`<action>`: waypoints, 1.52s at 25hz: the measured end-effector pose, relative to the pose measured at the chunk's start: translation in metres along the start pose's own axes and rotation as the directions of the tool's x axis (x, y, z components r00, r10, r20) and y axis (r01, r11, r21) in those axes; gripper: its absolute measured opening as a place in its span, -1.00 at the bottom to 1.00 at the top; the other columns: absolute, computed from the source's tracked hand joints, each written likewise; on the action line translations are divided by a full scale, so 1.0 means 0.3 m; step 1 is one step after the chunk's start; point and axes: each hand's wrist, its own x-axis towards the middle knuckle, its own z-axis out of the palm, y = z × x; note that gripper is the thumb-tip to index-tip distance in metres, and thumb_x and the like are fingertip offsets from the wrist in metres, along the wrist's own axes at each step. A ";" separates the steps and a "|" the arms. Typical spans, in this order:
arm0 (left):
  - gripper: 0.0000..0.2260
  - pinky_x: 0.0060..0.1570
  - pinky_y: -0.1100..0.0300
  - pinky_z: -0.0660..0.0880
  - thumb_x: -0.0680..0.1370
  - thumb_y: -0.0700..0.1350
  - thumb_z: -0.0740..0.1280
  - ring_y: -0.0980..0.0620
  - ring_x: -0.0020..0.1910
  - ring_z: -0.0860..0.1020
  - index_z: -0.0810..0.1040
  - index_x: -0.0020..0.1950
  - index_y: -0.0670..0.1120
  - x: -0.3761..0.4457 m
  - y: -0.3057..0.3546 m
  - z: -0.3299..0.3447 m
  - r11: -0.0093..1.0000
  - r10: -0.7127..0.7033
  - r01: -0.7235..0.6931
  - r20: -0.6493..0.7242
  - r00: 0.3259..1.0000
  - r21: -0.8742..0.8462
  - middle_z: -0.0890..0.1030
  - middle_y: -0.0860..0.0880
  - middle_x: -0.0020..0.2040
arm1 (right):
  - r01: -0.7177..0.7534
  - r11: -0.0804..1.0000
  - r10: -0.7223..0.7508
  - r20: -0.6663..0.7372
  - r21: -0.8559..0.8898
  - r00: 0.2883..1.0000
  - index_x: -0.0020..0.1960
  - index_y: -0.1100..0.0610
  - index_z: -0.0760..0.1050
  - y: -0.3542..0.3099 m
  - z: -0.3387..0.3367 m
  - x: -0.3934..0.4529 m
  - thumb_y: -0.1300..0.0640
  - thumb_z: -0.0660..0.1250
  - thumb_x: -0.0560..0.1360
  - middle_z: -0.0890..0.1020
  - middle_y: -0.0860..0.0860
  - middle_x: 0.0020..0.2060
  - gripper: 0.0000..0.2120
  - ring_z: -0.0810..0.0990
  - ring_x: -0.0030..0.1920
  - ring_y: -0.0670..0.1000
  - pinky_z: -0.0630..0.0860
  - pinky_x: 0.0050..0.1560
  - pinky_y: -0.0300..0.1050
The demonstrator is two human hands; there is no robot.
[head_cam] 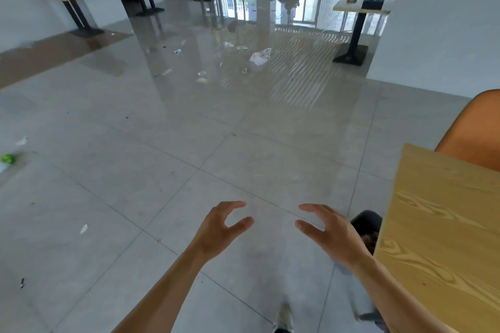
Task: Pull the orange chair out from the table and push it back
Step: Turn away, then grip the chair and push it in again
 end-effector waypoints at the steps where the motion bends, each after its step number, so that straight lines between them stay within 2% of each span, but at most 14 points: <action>1: -0.57 0.19 0.36 0.30 0.46 0.29 0.37 0.28 0.31 0.39 0.48 0.29 0.23 0.072 0.023 0.000 1.000 0.005 -0.005 0.004 1.000 0.003 0.47 0.29 0.28 | -0.007 1.000 0.007 -0.005 0.007 1.000 0.30 -0.20 0.44 0.012 -0.028 0.057 -0.39 0.23 0.43 0.51 -0.26 0.23 -0.49 0.44 0.26 -0.20 0.40 0.27 -0.13; 6: -0.60 0.32 0.19 0.32 0.44 0.31 0.37 0.26 0.33 0.37 0.45 0.25 0.31 0.377 0.098 0.007 1.000 0.025 -0.025 0.044 0.999 0.005 0.45 0.31 0.28 | -0.036 0.999 0.037 -0.023 0.030 0.999 0.29 -0.21 0.45 0.061 -0.138 0.302 -0.34 0.27 0.45 0.50 -0.29 0.22 -0.54 0.43 0.27 -0.20 0.38 0.26 -0.16; 11: -0.49 0.31 0.22 0.30 0.37 0.40 0.35 0.31 0.33 0.35 0.46 0.27 0.29 0.683 0.128 0.014 0.998 0.066 -0.066 0.104 0.992 -0.004 0.43 0.38 0.27 | -0.086 0.996 0.086 -0.065 0.003 0.994 0.30 -0.21 0.44 0.138 -0.209 0.536 -0.32 0.28 0.46 0.49 -0.25 0.25 -0.54 0.43 0.27 -0.18 0.37 0.21 -0.17; 16: -0.47 0.35 0.16 0.31 0.35 0.41 0.34 0.25 0.35 0.35 0.45 0.28 0.28 1.075 0.143 0.000 0.989 0.148 -0.150 0.181 0.972 -0.002 0.44 0.30 0.29 | -0.148 0.989 0.145 -0.126 -0.019 0.981 0.30 -0.22 0.43 0.201 -0.277 0.823 -0.35 0.27 0.44 0.49 -0.25 0.25 -0.52 0.46 0.25 -0.16 0.41 0.18 -0.16; 21: -0.41 0.37 0.12 0.31 0.35 0.41 0.33 0.20 0.37 0.34 0.45 0.32 0.22 1.521 0.164 -0.040 0.976 0.197 -0.215 0.311 0.930 0.022 0.43 0.25 0.32 | -0.262 0.965 0.255 -0.205 -0.012 0.945 0.32 -0.20 0.42 0.233 -0.358 1.137 -0.31 0.29 0.45 0.49 -0.22 0.27 -0.53 0.46 0.26 -0.13 0.43 0.22 -0.09; 26: -0.51 0.35 0.14 0.30 0.41 0.31 0.38 0.18 0.35 0.36 0.47 0.30 0.22 1.927 0.257 -0.044 0.959 0.255 -0.283 0.409 0.876 0.008 0.45 0.23 0.31 | -0.360 0.932 0.356 -0.280 0.040 0.892 0.32 -0.18 0.43 0.286 -0.445 1.371 -0.29 0.30 0.46 0.50 -0.20 0.26 -0.53 0.47 0.26 -0.13 0.41 0.26 -0.12; 29: -0.53 0.32 0.21 0.29 0.40 0.26 0.40 0.20 0.33 0.39 0.49 0.28 0.21 2.128 0.344 0.018 0.942 0.303 -0.335 0.442 0.844 -0.006 0.47 0.20 0.29 | -0.407 0.912 0.404 -0.307 0.059 0.862 0.32 -0.17 0.42 0.351 -0.513 1.476 -0.30 0.29 0.46 0.50 -0.20 0.27 -0.52 0.50 0.21 -0.14 0.42 0.20 -0.16; 32: -0.54 0.28 0.27 0.27 0.42 0.20 0.42 0.18 0.31 0.41 0.51 0.29 0.14 2.320 0.436 0.122 0.930 0.326 -0.366 0.481 0.814 -0.010 0.50 0.14 0.27 | -0.435 0.894 0.444 -0.350 0.110 0.824 0.32 -0.18 0.43 0.462 -0.612 1.579 -0.32 0.29 0.45 0.51 -0.21 0.26 -0.51 0.48 0.23 -0.16 0.42 0.24 -0.14; 38: -0.48 0.35 0.18 0.31 0.38 0.27 0.39 0.17 0.33 0.40 0.50 0.30 0.17 2.679 0.705 0.419 0.917 0.348 -0.398 0.522 0.778 -0.017 0.49 0.13 0.30 | -0.454 0.880 0.471 -0.390 0.141 0.792 0.31 -0.20 0.45 0.767 -0.940 1.787 -0.31 0.30 0.44 0.52 -0.20 0.26 -0.53 0.48 0.25 -0.13 0.42 0.27 -0.10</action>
